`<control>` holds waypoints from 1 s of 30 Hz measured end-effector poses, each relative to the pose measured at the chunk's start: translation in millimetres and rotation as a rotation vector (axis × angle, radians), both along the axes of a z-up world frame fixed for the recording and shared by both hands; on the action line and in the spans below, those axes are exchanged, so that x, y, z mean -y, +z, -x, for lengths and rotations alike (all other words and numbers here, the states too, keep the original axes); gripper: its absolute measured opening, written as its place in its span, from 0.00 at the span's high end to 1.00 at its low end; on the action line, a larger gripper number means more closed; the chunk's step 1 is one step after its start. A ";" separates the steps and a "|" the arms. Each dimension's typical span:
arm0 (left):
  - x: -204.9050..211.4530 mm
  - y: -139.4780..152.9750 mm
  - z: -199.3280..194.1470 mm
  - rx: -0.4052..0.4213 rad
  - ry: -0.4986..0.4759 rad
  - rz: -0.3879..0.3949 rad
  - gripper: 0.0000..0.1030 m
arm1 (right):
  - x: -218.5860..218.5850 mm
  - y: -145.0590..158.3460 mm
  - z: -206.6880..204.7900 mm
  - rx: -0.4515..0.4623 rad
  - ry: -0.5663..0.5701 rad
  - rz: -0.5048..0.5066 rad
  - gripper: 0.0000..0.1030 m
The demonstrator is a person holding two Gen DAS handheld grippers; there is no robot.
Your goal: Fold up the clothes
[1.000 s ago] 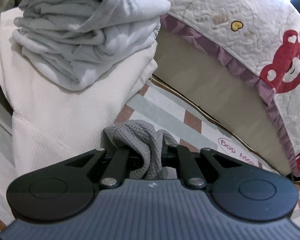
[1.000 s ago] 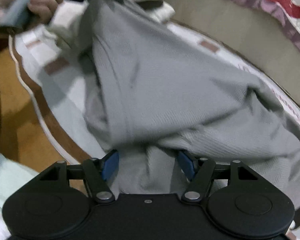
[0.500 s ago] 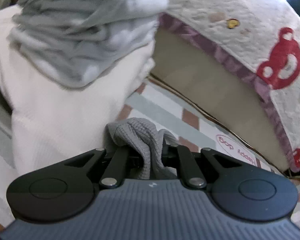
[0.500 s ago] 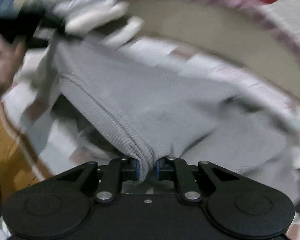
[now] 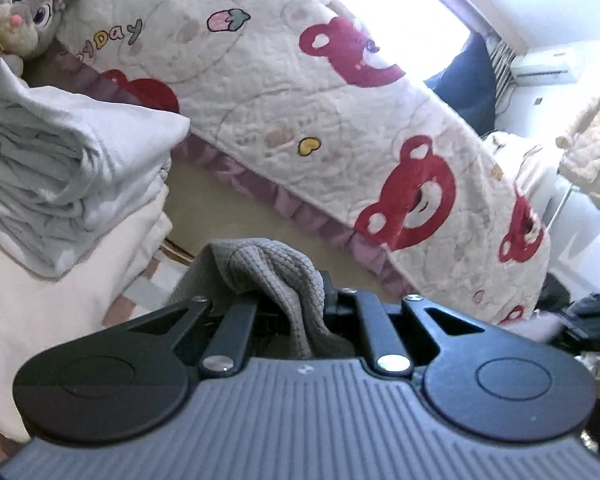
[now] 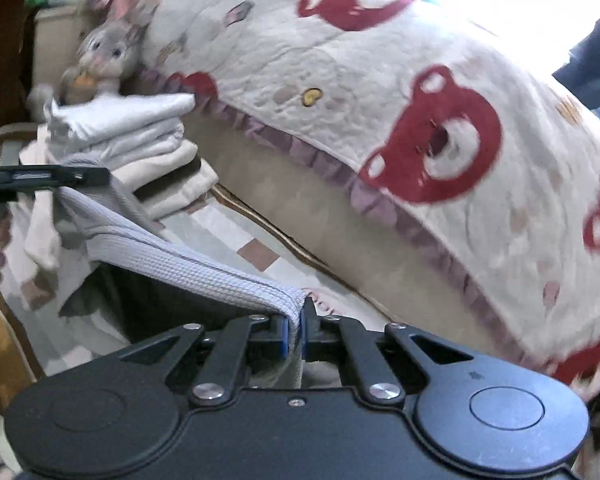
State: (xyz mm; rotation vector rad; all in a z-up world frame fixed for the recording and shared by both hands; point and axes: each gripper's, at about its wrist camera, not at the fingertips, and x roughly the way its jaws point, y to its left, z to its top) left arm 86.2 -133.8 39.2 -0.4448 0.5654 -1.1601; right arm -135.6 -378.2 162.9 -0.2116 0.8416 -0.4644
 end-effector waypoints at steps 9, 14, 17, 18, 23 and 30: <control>57.0 -63.8 -19.0 -0.050 0.033 -0.327 0.90 | 121.4 -85.6 -131.3 -0.256 -0.051 -0.080 0.47; 67.0 -108.3 -44.7 -0.115 0.114 -0.469 0.90 | 132.0 -129.1 -101.2 -0.184 -0.041 -0.263 0.45; 59.1 -127.4 -59.9 -0.214 0.127 -0.466 0.90 | 139.1 -148.2 -65.6 -0.125 -0.047 -0.330 0.42; 57.1 -132.4 -63.5 -0.241 0.127 -0.464 0.90 | 140.7 -154.6 -54.5 -0.120 -0.054 -0.361 0.42; 57.7 -134.4 -59.1 -0.223 0.113 -0.474 0.90 | 141.6 -187.4 -9.5 -0.116 -0.103 -0.523 0.42; 62.9 -132.8 -60.1 -0.230 0.082 -0.487 0.90 | 131.6 -229.4 -1.7 -0.115 -0.153 -0.630 0.39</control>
